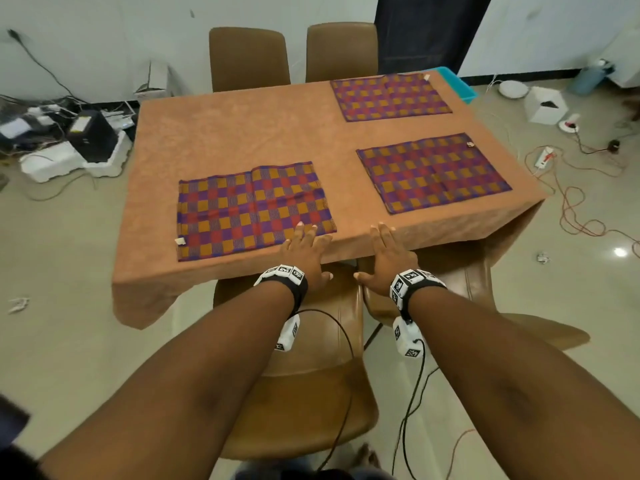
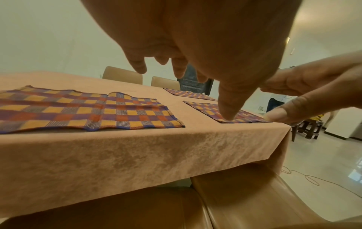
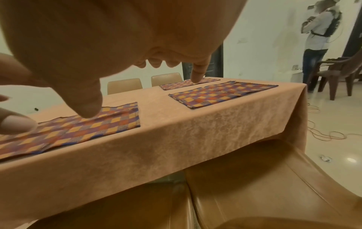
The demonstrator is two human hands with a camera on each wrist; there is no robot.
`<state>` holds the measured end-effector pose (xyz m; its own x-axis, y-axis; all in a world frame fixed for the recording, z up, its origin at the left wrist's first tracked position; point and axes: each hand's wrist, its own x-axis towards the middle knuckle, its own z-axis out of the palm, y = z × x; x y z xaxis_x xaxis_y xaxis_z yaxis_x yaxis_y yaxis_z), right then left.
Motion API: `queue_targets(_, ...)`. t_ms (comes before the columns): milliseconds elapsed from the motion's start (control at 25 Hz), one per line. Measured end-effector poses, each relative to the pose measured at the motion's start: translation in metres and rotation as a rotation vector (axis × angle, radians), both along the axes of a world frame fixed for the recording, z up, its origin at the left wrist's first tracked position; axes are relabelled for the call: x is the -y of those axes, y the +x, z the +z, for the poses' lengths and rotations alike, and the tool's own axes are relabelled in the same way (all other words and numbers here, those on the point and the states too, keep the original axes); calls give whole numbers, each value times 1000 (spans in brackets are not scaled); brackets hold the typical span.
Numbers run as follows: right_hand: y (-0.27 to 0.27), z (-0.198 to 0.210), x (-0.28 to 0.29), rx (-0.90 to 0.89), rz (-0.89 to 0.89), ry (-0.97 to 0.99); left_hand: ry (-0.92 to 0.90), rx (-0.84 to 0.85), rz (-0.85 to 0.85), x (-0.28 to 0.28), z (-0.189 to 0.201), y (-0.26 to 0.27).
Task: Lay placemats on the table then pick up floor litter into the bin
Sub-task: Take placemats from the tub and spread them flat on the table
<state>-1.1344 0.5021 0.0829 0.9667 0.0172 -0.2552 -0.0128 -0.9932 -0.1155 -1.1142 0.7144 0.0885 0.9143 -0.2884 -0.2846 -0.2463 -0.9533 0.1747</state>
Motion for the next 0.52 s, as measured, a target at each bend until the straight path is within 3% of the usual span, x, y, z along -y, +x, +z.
queue_targets(240, 31, 1, -36, -19, 141, 48, -20, 3, 30, -24, 7, 10)
queue_targets(360, 77, -15, -75, -34, 158, 86, -45, 12, 93, -61, -10, 49)
queue_targets(520, 159, -52, -135, -159, 144, 34, 78, 8, 176, -128, -48, 123)
